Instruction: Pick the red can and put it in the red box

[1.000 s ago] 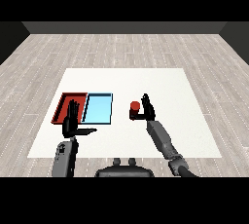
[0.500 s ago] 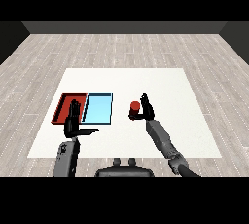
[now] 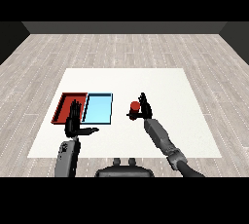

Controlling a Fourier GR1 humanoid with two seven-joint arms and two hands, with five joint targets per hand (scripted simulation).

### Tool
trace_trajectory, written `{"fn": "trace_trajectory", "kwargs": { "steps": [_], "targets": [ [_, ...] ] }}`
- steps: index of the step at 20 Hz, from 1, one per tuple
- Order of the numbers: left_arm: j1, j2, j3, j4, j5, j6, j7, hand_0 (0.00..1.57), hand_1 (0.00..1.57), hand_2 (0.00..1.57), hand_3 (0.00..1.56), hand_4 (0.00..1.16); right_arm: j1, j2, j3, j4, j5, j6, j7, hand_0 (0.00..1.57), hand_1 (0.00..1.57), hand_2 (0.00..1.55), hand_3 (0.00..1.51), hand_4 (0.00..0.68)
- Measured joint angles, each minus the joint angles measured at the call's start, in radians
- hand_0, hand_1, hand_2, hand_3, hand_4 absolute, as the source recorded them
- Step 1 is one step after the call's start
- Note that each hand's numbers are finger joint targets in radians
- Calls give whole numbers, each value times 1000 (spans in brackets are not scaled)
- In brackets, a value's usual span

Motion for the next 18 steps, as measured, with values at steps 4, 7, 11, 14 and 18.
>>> {"fn": "trace_trajectory", "kwargs": {
  "steps": [4,7,11,14,18],
  "targets": [
    [7,14,7,-18,4,-7,14,0,0,0,0,0,-3,1,28,31,-21,0,-27,0,0,0,0,0],
    [12,10,-1,-25,-2,-6,15,0,0,0,0,0,-39,1,24,71,-29,5,-30,0,0,0,0,0],
    [-9,23,24,18,11,-20,-9,0,0,0,0,0,-50,0,48,73,-48,-9,-19,0,0,0,0,0],
    [16,20,19,-15,15,-20,6,0,0,0,0,0,-33,1,86,43,-69,-32,-16,0,0,0,0,0],
    [-2,14,14,-14,8,-9,19,0,0,0,0,0,-53,1,79,54,-84,-50,11,1309,1309,1379,1351,301]
  ]
}}
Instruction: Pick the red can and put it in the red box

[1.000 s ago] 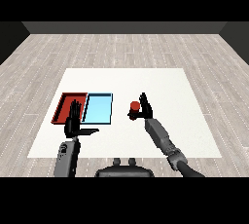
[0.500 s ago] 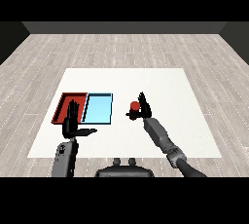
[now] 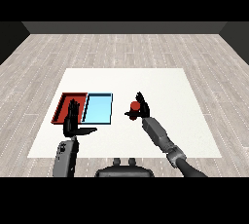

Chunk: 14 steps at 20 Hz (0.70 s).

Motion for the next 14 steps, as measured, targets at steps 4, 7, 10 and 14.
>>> {"fn": "trace_trajectory", "kwargs": {
  "steps": [4,7,10,14],
  "targets": [
    [4,15,20,22,14,-21,-26,0,0,0,0,0,-29,0,17,32,-1,-57,1,1488,1488,1466,1441,663],
    [7,7,10,19,0,-9,-28,0,0,0,0,0,-38,0,33,40,1,-94,-8,1494,1494,1464,1437,667],
    [5,10,9,2,-6,-3,-12,0,0,0,0,0,-36,0,41,26,26,-121,-5,1464,1464,1453,1425,656],
    [22,-6,-20,-2,-25,5,-21,0,0,0,0,0,-33,-5,49,10,60,-135,-1,1467,1467,1455,1419,651]
  ]
}}
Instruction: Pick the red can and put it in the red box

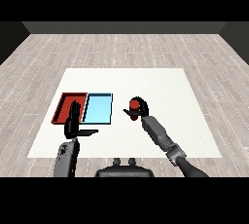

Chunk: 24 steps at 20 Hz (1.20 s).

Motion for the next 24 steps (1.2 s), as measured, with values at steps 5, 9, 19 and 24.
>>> {"fn": "trace_trajectory", "kwargs": {
  "steps": [5,9,19,24],
  "targets": [
    [1,1,-10,-28,3,-7,27,0,0,0,0,0,16,-7,-16,-88,50,-30,30,1445,1445,1444,1410,653],
    [-8,-4,-24,-5,-17,-1,30,0,0,0,0,0,39,-1,-13,-162,80,-53,36,1435,1435,1435,1406,649],
    [-102,-33,-162,53,-46,42,110,0,0,0,0,0,104,-9,9,-436,133,-126,156,1429,1429,1443,1421,649],
    [-167,-40,-272,93,-17,111,145,0,0,0,0,0,131,-5,14,-500,159,-118,168,1410,1410,1436,1418,653]
  ]
}}
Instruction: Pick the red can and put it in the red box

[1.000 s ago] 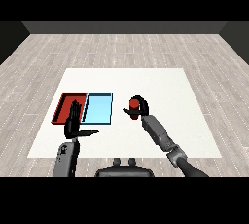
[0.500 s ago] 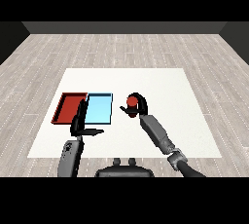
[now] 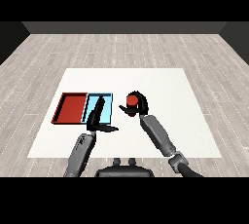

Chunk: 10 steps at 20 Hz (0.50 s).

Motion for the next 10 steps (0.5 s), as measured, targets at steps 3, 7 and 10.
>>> {"fn": "trace_trajectory", "kwargs": {
  "steps": [3,7,10],
  "targets": [
    [-17,-1,-45,8,10,35,11,0,0,0,0,0,52,-4,-3,-72,34,11,23,1410,1410,1436,1418,653],
    [-48,-2,-115,29,32,94,17,0,0,0,0,0,127,-21,1,-185,67,27,68,1405,1405,1422,1410,640],
    [-40,-3,-168,18,39,122,21,0,0,0,0,0,139,-7,25,-210,85,19,69,1392,1392,1403,1393,636]
  ]
}}
